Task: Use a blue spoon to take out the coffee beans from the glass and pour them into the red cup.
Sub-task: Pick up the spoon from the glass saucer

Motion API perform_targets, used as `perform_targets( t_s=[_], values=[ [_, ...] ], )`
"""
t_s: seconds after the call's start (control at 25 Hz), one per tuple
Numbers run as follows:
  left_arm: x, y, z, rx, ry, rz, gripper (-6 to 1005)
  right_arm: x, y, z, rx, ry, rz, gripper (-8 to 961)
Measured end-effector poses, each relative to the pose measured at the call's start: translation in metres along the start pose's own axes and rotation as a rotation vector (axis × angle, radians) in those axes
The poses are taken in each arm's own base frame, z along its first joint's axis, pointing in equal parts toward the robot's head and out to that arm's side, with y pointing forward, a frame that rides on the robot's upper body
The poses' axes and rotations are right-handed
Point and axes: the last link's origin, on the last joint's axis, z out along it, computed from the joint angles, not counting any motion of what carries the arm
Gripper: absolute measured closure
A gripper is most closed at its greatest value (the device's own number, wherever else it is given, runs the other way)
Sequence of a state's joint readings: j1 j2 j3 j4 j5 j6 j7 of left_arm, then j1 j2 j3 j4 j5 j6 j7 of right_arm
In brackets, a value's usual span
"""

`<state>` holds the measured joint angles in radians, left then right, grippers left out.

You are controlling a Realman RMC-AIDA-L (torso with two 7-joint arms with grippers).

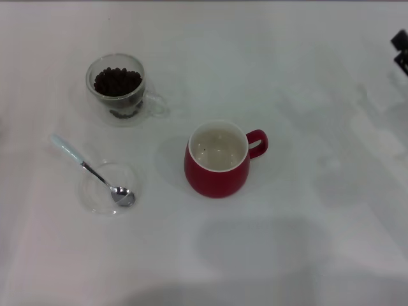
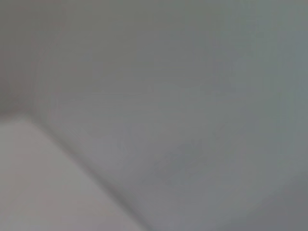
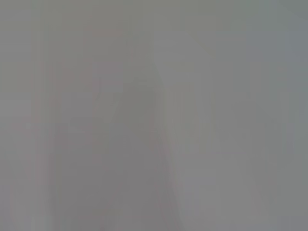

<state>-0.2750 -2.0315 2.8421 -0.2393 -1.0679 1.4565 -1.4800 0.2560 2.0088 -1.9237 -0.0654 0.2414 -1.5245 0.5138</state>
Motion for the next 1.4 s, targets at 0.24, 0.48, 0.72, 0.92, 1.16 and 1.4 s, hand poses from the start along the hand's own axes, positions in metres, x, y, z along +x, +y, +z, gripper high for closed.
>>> perform_targets(
  t_s=[0.24, 0.48, 0.72, 0.92, 1.16, 1.4],
  values=[
    [0.0, -0.002, -0.011, -0.021, -0.235, -0.109, 126, 0.0, -0.001, 0.033, -0.011, 0.021, -0.044, 126],
    [-0.01, 0.007, 0.007, -0.057, -0.357, -0.096, 126, 0.003, 0.001, 0.048, -0.017, 0.052, -0.068, 126],
    [-0.019, 0.013, 0.026, -0.06, -0.425, -0.081, 126, 0.002, 0.004, 0.048, -0.023, 0.035, -0.061, 127],
    [-0.029, 0.014, 0.036, -0.037, -0.483, -0.066, 126, 0.002, 0.003, 0.048, -0.019, 0.04, -0.058, 127],
    [-0.042, 0.016, 0.041, -0.031, -0.527, -0.053, 125, 0.002, 0.005, 0.051, -0.028, 0.038, -0.059, 127],
    [-0.05, 0.016, 0.043, -0.017, -0.556, -0.048, 175, 0.002, 0.006, 0.053, -0.034, 0.041, -0.06, 128]
  ],
)
